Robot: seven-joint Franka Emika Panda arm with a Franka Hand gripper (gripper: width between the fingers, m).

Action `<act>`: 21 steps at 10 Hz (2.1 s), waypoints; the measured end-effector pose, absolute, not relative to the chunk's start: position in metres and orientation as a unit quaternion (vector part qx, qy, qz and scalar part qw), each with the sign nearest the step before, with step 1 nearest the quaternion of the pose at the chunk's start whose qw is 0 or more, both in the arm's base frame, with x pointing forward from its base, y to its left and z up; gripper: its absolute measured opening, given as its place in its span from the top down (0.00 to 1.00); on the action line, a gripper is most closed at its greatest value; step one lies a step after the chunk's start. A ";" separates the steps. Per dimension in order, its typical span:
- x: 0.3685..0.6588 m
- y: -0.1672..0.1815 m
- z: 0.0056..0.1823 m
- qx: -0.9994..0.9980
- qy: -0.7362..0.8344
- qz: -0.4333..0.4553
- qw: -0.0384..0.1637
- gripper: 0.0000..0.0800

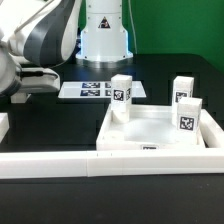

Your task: Assemble square table

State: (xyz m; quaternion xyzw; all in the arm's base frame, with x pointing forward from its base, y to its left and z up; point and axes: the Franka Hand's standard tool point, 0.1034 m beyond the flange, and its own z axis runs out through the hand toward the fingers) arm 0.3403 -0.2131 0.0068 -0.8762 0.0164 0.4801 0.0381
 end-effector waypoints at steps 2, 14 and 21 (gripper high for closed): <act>0.340 -0.213 0.007 -0.876 0.017 0.480 0.038 0.65; 0.404 -0.172 0.101 -0.921 0.001 0.387 0.040 0.64; 0.540 -0.100 0.185 -0.997 0.023 0.077 -0.019 0.64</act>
Offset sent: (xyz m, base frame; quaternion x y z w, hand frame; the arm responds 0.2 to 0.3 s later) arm 0.0000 0.0000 0.0000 0.0000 0.0000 0.0000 1.0000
